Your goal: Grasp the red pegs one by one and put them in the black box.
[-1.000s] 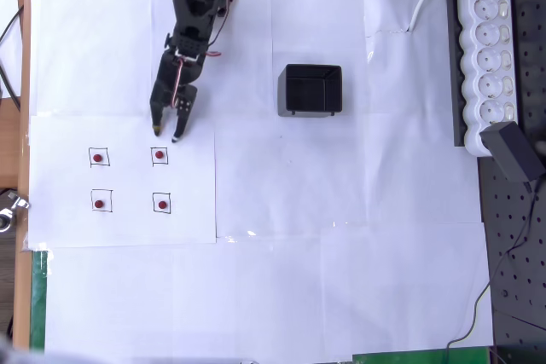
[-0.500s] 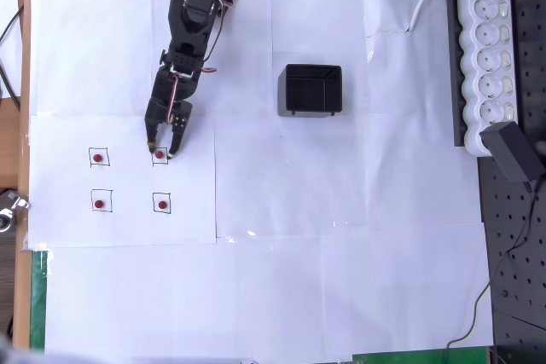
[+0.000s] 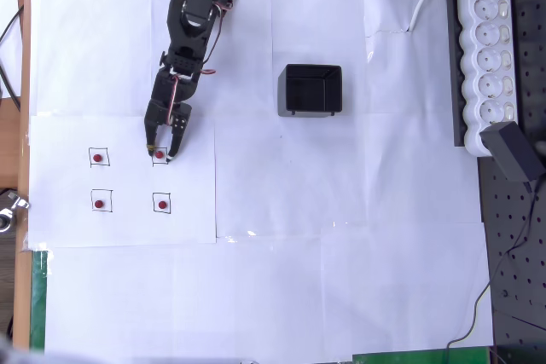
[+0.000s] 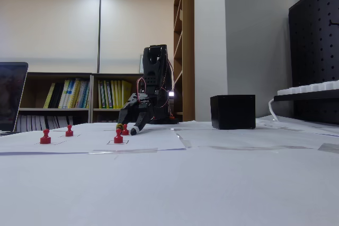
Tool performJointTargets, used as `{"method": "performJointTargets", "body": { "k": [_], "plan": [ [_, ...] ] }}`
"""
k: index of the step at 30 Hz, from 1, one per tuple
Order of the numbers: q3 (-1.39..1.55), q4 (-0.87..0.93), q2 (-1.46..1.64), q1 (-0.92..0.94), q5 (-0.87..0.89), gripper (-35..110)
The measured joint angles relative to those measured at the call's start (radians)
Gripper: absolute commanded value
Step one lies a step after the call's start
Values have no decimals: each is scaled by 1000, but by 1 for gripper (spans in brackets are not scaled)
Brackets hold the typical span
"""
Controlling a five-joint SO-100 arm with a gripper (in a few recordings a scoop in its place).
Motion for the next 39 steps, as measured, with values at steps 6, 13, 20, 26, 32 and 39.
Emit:
{"method": "performJointTargets", "body": {
  "k": [6, 13, 20, 26, 32, 39],
  "plan": [
    [0, 3, 0, 0, 6, 0],
    [37, 190, -74, 0, 31, 0],
    [313, 1147, -445, -147, -81, 0],
    [853, 1945, -489, -468, -354, 0],
    [1209, 2408, -448, -821, -541, 0],
    [1233, 2411, -285, -1012, -598, 0]
  ]
}}
